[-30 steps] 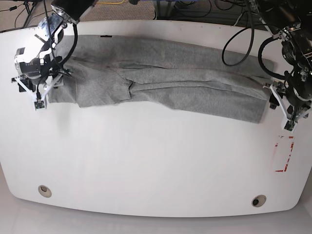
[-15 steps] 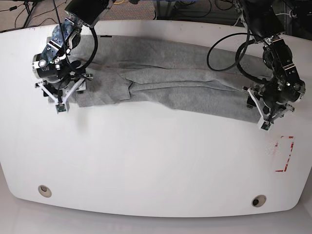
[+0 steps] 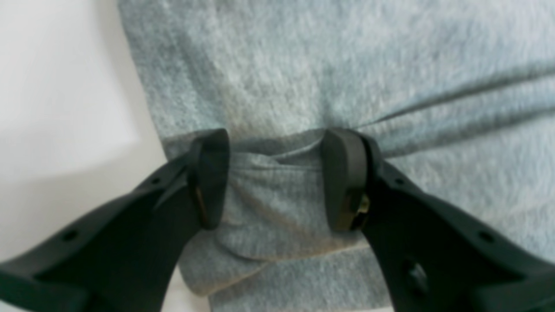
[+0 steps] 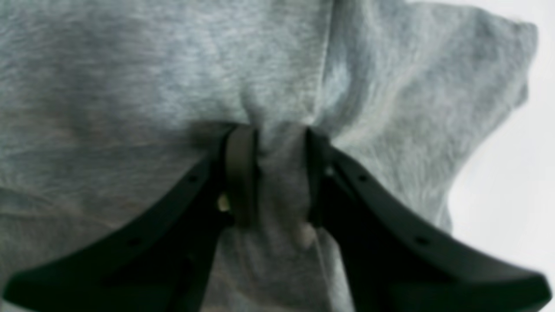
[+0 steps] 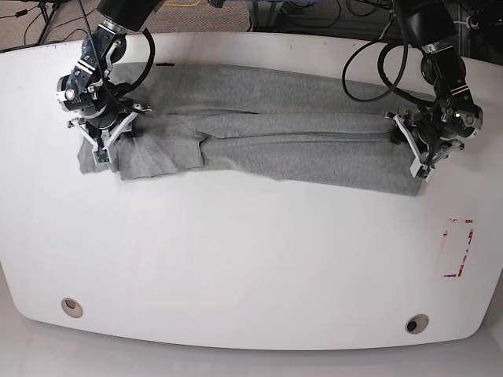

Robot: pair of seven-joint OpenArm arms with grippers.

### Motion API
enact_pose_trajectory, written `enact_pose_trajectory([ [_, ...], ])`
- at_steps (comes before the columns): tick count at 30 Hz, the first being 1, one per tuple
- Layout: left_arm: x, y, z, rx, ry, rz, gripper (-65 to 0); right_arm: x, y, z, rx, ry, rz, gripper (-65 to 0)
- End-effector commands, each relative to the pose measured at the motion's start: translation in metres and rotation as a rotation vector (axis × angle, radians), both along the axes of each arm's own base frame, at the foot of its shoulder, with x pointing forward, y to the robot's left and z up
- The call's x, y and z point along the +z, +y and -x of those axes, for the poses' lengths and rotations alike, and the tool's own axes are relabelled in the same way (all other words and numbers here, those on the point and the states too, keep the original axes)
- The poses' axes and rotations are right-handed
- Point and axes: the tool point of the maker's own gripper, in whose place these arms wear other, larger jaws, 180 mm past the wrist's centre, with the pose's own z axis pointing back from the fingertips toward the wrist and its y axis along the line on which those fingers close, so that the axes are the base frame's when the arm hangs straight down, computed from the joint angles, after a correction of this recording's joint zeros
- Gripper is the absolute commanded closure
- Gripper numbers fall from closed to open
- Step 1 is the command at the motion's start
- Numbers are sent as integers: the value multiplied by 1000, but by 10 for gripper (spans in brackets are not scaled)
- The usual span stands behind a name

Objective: Layout the t-shirt on the table in an organized manner, then fold the t-shirt properly
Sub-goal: 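Lower the stretched bundle onto the table with both grippers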

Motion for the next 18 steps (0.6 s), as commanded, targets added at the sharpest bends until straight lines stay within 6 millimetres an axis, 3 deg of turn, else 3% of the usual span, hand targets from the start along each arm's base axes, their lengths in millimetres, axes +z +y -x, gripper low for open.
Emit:
enact_pose_trajectory([
  [1, -6, 14, 14, 7, 64, -62, -325, -16, -14, 13, -6, 77, 23, -130],
  [9, -3, 23, 16, 53, 53, -56, -325, -25, -29, -9, -16, 57, -7, -130],
  [18, 11, 26, -2, 54, 26, -68, -325, -9, -39, -23, -16, 12, 27, -130],
])
